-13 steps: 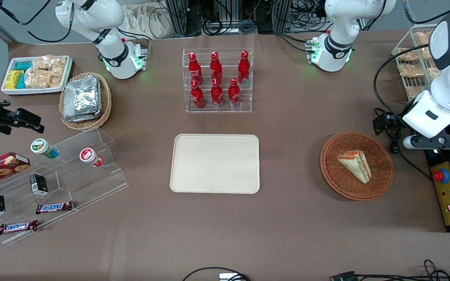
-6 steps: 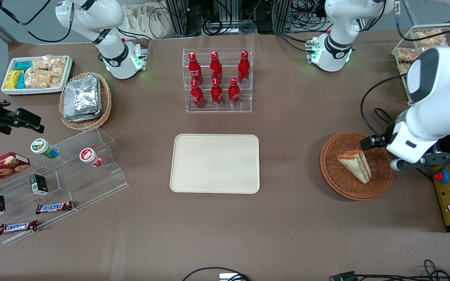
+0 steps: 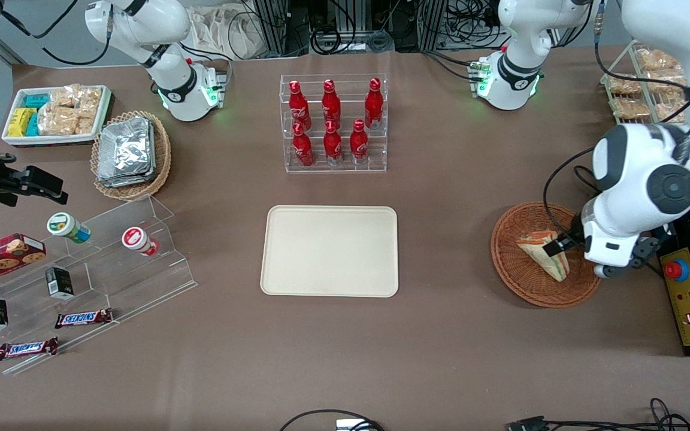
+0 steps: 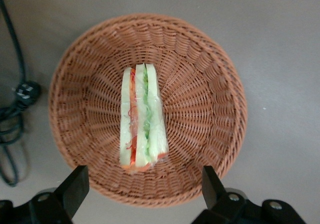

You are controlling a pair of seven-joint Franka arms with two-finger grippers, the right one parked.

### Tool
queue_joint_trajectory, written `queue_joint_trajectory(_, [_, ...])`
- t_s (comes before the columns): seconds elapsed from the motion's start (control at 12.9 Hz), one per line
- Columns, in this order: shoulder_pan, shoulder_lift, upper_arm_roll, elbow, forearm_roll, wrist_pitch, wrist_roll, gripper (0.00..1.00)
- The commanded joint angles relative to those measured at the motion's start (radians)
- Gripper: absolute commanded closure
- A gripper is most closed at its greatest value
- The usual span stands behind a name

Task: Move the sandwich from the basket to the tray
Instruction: 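Move the left gripper over the wrapped sandwich in the wicker basket, then lower the open left gripper around the sandwich's upright edge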

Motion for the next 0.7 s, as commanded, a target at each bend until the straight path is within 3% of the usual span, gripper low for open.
queue_joint_trajectory(0.0, [0.014, -0.033, 0.02, -0.157, 0.012, 0.18, -0.039, 0.0])
queue_joint_trajectory(0.62, [0.04, 0.025, 0.022, -0.179, 0.0, 0.306, -0.075, 0.0])
